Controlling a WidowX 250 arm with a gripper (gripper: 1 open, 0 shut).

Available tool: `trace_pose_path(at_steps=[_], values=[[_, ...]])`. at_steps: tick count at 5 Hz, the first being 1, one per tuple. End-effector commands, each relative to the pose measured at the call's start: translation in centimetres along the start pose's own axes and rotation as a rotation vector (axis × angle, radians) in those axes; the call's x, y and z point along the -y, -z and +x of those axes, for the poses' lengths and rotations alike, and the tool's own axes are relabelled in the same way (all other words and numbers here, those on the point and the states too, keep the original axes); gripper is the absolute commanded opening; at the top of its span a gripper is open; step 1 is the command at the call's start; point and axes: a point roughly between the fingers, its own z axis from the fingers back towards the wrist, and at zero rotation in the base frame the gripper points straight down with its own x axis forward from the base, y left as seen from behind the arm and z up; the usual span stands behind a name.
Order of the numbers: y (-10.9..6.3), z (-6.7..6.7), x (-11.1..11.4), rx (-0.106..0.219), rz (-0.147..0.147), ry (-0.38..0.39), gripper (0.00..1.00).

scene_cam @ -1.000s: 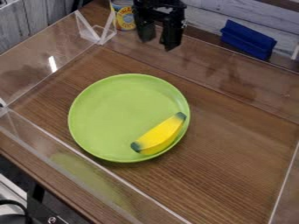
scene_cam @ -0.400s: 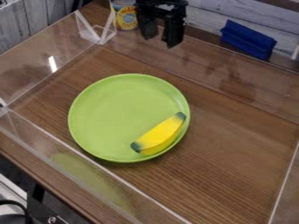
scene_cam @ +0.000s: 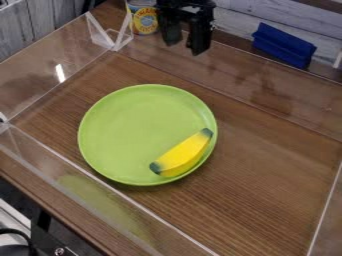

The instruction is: Put the banana in the green plate

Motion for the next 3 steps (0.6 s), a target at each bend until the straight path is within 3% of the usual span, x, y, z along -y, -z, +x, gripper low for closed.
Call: trace_pose_path(at_steps=[1,3], values=[[-1.00,0.12,-0.38,0.036,0.016,-0.002,1.00],[-0.82,0.16,-0.61,0.046,0.021,0.003,1.00]])
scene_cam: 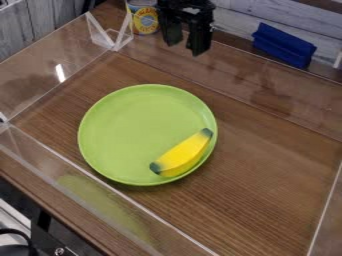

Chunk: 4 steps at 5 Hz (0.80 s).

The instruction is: Put the banana in the green plate

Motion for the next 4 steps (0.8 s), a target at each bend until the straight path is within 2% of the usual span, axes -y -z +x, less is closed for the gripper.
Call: trace_pose_path(at_steps=[1,4], values=[[-0.98,0.06,-0.48,0.036,0.015,-0.006,1.00],[-0.78,0.30,-0.66,0.052,0.018,-0.007,1.00]])
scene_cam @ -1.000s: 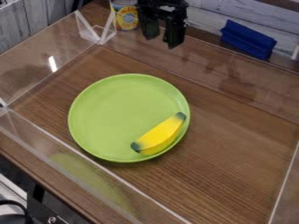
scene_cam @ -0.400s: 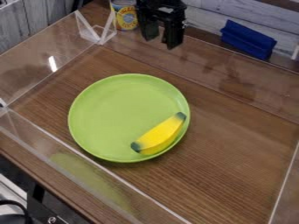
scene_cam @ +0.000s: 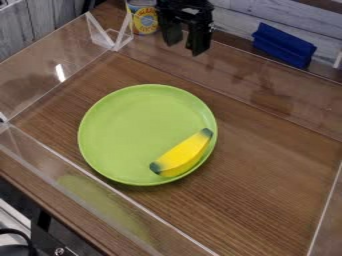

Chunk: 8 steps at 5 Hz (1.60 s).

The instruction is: Put the banana in the green plate

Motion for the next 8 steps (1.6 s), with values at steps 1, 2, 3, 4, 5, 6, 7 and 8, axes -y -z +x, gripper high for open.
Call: trace_pose_path(at_steps=[1,2,3,4,5,6,7,8], values=[[-1.0,0.1,-0.4,0.033,0.014,-0.008,1.00],[-0.9,0.3,-0.6,0.042,0.017,-0.008,1.00],[-0.1,-0.4,0.1,0.027,0.003,0.008,1.00],[0.1,-1.9,1.7,0.029,-0.006,0.038,1.00],[0.2,-2.8,2.7,0.032,-0.006,0.057,1.00],[0.4,-3.5,3.6,0.033,-0.008,0.073,1.00],[0.7,-4.1,4.4,0.034,-0.010,0.085,1.00],[0.9,-4.7,5.2,0.034,-0.014,0.096,1.00]])
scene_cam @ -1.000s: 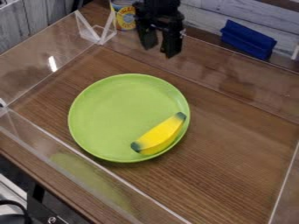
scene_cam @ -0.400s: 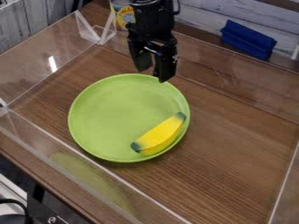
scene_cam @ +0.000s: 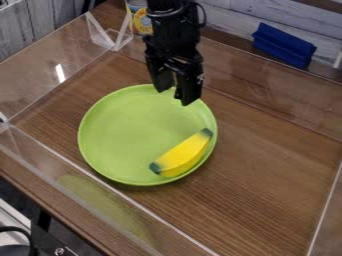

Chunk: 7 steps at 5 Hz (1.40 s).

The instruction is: Put the banana in the green plate

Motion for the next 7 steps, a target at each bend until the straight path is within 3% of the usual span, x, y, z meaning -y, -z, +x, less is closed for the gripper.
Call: trace_pose_path(at_steps=[1,7], values=[[-1.3,-0.1,1.1,0.050,0.024,0.024,1.00],[1.3,-2.4,5.1,0.071,0.027,0.027,1.00]])
